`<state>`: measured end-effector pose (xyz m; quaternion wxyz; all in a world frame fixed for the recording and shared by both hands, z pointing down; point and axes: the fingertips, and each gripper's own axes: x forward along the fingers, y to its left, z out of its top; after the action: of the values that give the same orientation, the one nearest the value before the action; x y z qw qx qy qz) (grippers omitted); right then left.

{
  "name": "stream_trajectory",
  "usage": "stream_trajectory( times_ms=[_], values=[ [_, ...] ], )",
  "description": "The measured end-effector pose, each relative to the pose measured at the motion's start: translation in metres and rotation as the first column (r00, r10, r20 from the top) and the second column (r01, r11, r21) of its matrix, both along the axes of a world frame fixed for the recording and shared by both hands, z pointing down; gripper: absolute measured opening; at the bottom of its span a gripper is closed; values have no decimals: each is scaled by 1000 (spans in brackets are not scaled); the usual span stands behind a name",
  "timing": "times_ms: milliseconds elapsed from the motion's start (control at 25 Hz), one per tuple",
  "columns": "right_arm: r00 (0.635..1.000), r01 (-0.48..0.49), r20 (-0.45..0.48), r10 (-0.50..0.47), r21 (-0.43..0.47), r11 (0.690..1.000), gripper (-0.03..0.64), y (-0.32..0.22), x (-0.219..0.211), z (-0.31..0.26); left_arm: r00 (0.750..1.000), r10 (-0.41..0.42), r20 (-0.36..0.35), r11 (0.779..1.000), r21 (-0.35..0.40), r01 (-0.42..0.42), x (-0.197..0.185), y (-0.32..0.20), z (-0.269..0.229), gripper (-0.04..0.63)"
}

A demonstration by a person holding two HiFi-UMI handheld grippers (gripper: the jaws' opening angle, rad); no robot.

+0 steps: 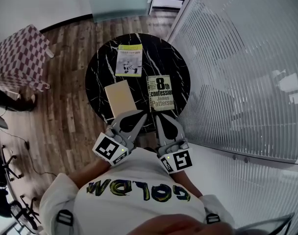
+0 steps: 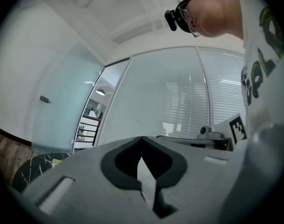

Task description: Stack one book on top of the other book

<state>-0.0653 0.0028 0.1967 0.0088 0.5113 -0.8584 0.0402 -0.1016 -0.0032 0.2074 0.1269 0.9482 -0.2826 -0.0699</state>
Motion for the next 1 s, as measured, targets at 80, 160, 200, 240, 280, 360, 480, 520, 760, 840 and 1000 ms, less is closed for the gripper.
stream_trajectory(
  times_ms=[80,160,200,240,280,360,480,520,760,840,1000],
  values=[
    [1000,-2,-2,2,-3,1000,2,-3,3,2,1000,0,1,1000,-3,0,3,-4,1,2],
    [1000,-5,0,5,-4,1000,2,-6,8,3,1000,1,1,1000,-6,-1,8,-5,1,2],
    [1000,-7,1,7,-5,1000,2,-7,11,3,1000,2,1,1000,-8,-2,11,-6,1,2],
    [1000,-9,2,9,-4,1000,2,-7,14,2,1000,2,2,1000,-11,-2,14,-5,2,2],
    [1000,-10,2,10,-4,1000,2,-7,18,2,1000,1,3,1000,-14,-1,17,-5,2,2],
    [1000,-4,0,4,-5,1000,2,-8,25,3,1000,-2,7,1000,-21,2,24,-4,5,2],
    [1000,12,-6,-12,-7,1000,2,-8,34,6,1000,-10,5,1000,-23,10,35,-3,6,2],
    [1000,17,-9,-17,-8,1000,2,-8,36,6,1000,-13,5,1000,-23,13,38,-3,6,2],
    [1000,23,-4,-23,-9,1000,2,-12,52,4,999,-37,7,999,-35,38,50,-8,5,2],
    [1000,25,-5,-25,-18,1000,2,-12,56,7,999,-39,13,998,-41,40,54,-9,7,2],
    [999,29,-14,-29,-21,999,2,-15,64,10,999,-42,18,998,-50,43,60,-11,12,2]
  ],
)
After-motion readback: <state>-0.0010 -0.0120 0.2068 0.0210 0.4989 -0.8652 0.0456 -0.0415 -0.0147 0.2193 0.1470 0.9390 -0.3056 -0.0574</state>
